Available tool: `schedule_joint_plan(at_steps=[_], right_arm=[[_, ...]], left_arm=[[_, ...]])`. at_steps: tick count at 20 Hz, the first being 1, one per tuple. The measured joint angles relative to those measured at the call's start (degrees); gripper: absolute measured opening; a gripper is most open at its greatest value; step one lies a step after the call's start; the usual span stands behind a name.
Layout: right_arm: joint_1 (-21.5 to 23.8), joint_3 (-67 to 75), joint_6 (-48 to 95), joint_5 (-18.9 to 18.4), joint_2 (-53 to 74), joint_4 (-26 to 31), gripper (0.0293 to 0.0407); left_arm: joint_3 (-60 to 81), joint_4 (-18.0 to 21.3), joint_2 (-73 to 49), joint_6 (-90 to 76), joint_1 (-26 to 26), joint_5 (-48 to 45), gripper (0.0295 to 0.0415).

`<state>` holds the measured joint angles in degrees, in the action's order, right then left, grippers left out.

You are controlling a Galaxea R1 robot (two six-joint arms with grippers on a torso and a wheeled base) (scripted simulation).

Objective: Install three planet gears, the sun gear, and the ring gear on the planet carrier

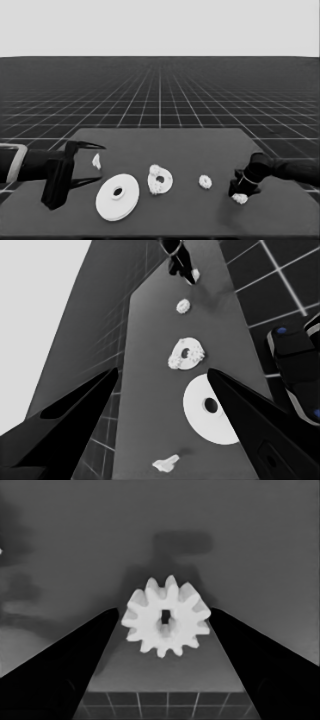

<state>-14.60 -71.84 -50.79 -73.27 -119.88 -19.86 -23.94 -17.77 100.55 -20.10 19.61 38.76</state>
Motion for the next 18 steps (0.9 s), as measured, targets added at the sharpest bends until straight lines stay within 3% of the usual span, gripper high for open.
schedule_joint_plan(at_steps=[2,10,11,13,18], right_arm=[[0.0,0.0,0.0,0.0,0.0,0.0,0.0314],[0.0,-0.1,0.0,0.0,0.0,0.0,0.0312],[4.4,4.3,-0.8,-3.7,2.3,3.4,0.0312],[10.2,7.1,-1.1,-7.2,4.0,7.4,0.0312],[13.0,7.7,-1.1,-9.0,4.4,9.7,0.0312]], left_arm=[[0.0,0.0,0.0,0.0,0.0,0.0,0.0385],[0.0,0.0,0.0,0.0,0.0,0.0,0.0385],[0.0,0.0,0.0,0.0,0.0,0.0,0.0385],[0.0,0.0,0.0,0.0,0.0,0.0,0.0385],[0.0,0.0,0.0,0.0,0.0,0.0,0.0385]])
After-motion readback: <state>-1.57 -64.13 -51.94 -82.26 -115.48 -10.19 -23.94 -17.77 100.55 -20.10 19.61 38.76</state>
